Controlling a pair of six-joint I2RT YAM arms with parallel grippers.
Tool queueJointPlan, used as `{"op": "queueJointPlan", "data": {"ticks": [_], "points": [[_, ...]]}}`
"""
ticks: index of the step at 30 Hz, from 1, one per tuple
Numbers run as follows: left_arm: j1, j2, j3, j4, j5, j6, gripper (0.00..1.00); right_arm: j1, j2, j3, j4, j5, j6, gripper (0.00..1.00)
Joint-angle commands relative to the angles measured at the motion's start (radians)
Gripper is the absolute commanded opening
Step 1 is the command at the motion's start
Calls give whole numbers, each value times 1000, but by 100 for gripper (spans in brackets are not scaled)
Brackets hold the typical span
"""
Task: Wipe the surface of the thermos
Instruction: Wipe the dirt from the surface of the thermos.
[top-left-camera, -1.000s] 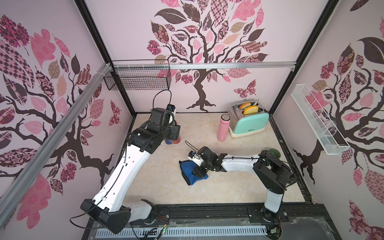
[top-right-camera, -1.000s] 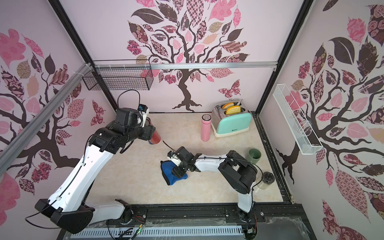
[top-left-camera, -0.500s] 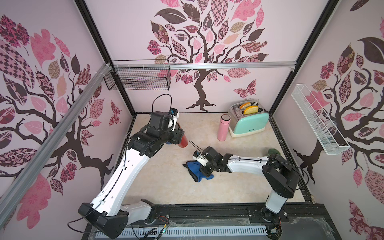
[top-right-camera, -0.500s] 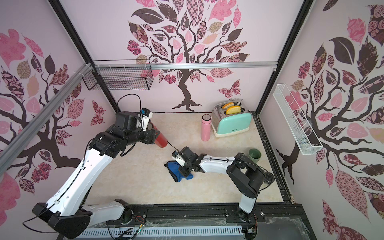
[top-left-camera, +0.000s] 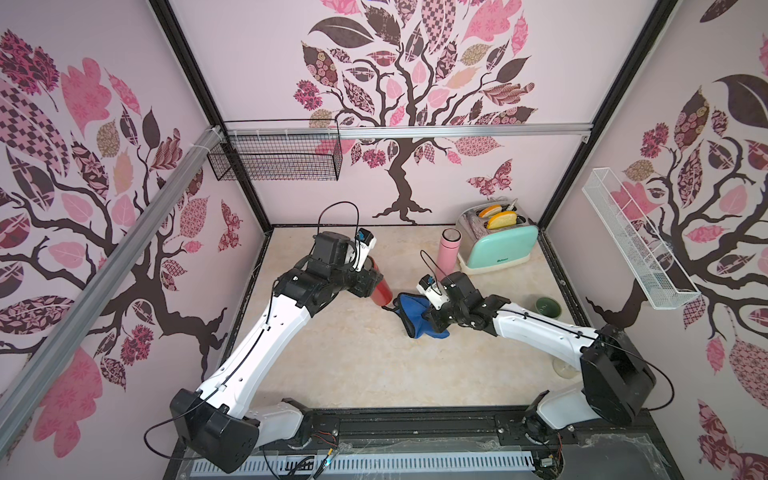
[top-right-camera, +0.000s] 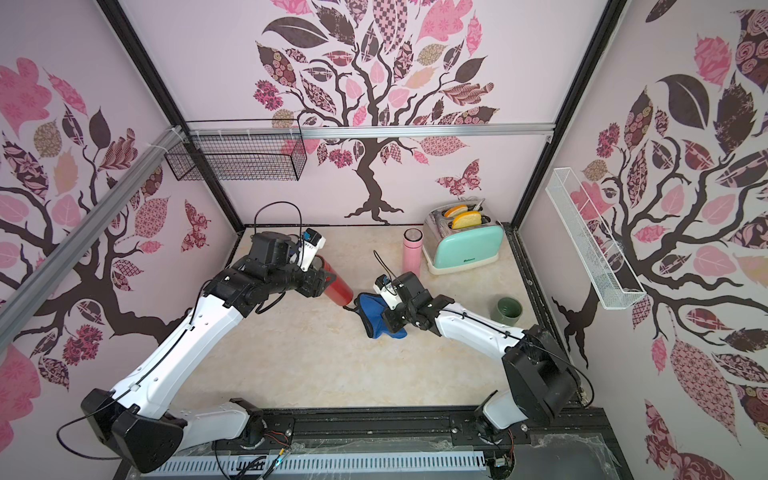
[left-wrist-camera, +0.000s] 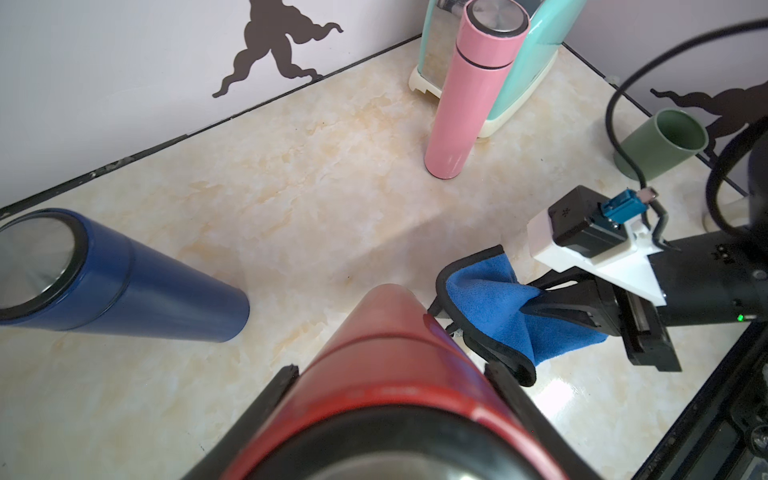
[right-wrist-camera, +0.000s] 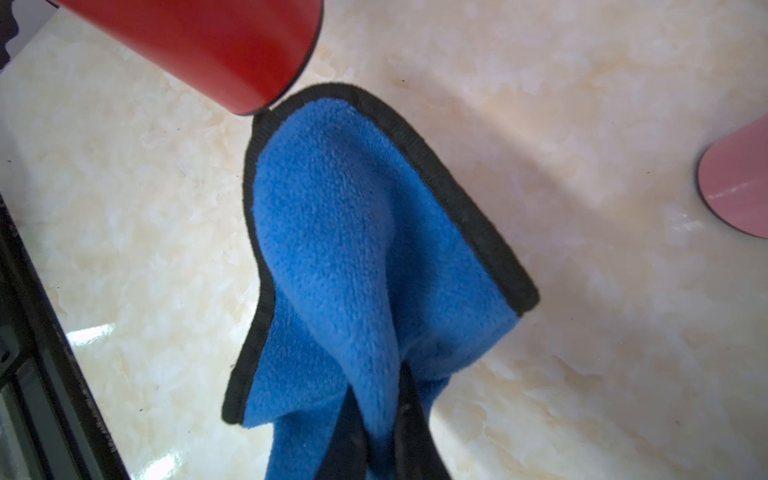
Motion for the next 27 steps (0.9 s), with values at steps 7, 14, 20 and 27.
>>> {"op": "queueJointPlan", "data": {"ticks": [7,14,20,27], "points": [[-30,30,-22,44,85,53,0,-103,-104,59,-31,-132,42,0],[-135,97,36,-92,24,139,0,-121,-140,70,53,-221,103,0],[-179,122,40,-119,-1,172,0,-121,-167,32,177,-303,190,0],[-208,83,-61,25,-24,161,0,-121,-176,-2,313,-420,278,0]]}}
